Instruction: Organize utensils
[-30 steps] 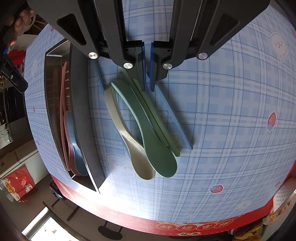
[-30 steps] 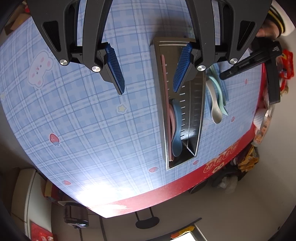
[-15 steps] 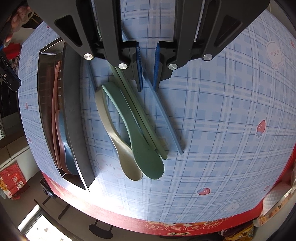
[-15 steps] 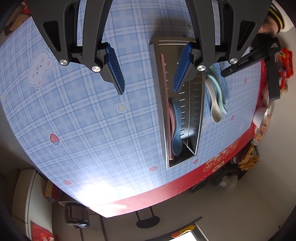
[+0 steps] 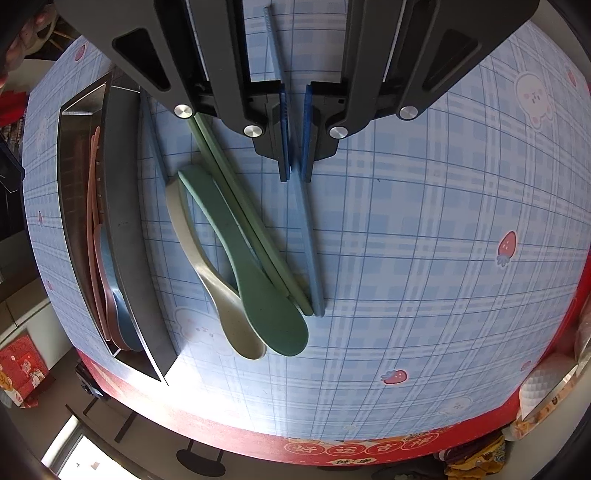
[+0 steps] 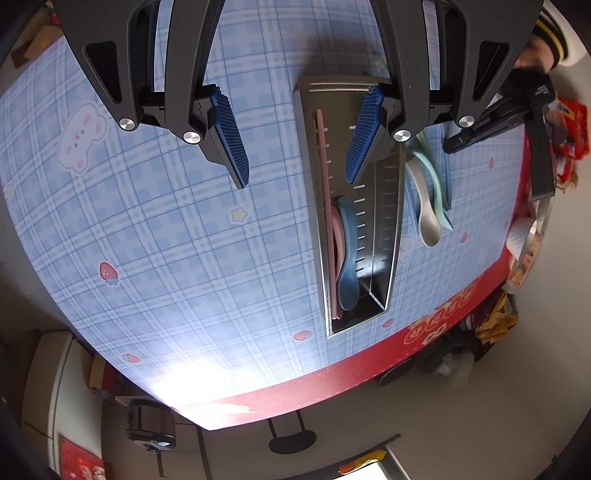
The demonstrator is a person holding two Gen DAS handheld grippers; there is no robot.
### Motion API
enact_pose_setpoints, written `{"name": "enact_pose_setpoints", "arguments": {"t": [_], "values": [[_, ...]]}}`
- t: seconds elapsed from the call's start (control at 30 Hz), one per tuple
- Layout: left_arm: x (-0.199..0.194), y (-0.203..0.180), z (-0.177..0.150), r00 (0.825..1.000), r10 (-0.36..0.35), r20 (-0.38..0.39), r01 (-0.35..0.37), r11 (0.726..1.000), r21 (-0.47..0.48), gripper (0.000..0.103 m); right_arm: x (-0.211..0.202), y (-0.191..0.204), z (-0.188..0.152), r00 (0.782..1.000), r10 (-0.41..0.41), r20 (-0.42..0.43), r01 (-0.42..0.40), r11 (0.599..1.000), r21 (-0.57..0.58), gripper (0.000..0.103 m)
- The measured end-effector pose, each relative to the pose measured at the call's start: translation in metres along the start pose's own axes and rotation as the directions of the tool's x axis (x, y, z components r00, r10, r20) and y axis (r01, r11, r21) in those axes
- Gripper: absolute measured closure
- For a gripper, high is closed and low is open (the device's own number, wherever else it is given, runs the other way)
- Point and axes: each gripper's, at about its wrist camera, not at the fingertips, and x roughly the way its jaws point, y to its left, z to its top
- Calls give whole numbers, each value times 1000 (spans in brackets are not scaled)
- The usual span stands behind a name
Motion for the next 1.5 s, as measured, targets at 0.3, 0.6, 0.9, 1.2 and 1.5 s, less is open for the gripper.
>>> {"name": "enact_pose_setpoints", "arguments": {"t": [0.3,0.6,0.9,1.2,1.5], "values": [[-4,25,-6,1000,-22,1,22,1000,1,96,5,25,0,1000,15,-6,-15,999,-36,50],[-6,25,-17,998,-31,50,29,998,50,97,9,44,-3,1000,6,-20,-8,997,-77,50],[-18,52,-29,993,-65,95,66,998,-4,98,12,65,-6,999,-21,-30,17,991,-135,50],[-47,82,-29,980,-94,177,94,996,11,98,26,116,-9,999,5,-48,-17,965,-260,51],[-57,111,-33,974,-109,197,108,994,14,98,71,172,-18,988,21,-154,-80,920,-384,79]]}}
